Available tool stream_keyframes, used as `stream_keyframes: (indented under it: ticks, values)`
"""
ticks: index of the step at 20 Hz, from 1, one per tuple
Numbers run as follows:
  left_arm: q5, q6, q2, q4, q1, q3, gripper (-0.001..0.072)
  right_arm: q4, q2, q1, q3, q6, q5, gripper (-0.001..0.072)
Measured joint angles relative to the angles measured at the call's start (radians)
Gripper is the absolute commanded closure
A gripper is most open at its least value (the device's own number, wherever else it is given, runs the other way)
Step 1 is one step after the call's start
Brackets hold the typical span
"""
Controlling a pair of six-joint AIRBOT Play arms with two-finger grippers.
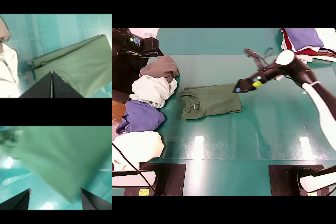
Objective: Fold the shirts.
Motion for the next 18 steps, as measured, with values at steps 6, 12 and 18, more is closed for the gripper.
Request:
stream_keyframes:
  ticks: [6, 12, 18]
  values:
    - [0.001, 0.002, 0.0, -0.025, 0.001, -0.016, 0.0685, 0.118, -0.084, -0.109, -0.119, 0.006, -0.047, 0.0019]
    - [0.008, 0.004, 0.0, -0.04, 0.001, -0.08, 0.0685, 0.264, -0.289, -0.001, 0.047, 0.007, -0.045, 0.0036]
    - [0.008, 0.026, 0.0, -0.085, 0.001, -0.105, 0.0685, 0.348, -0.406, 0.086, 0.17, 0.011, -0.042, 0.0696]
